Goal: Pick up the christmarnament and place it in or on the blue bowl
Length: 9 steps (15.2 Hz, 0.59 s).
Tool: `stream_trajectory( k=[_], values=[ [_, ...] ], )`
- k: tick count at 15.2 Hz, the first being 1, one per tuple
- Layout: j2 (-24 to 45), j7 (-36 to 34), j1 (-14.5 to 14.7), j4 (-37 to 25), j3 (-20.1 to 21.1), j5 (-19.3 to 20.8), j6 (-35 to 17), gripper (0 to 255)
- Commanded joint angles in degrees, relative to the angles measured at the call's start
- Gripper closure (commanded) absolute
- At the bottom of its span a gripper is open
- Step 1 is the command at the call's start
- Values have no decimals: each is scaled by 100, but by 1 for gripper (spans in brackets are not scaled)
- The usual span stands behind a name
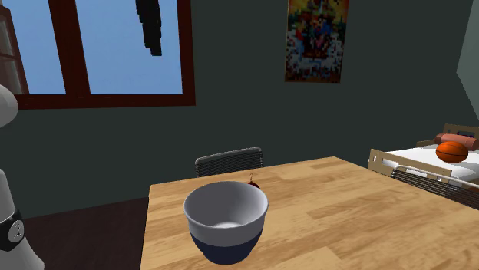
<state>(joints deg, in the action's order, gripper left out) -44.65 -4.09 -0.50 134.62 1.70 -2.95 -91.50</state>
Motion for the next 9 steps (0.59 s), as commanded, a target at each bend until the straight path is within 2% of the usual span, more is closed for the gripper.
stream_trajectory(
  k=[1,9],
  values=[
    [0,0,0,0,0,0,0,0],
    [838,400,100,822,-199,-242,-1773,0]
  ],
)
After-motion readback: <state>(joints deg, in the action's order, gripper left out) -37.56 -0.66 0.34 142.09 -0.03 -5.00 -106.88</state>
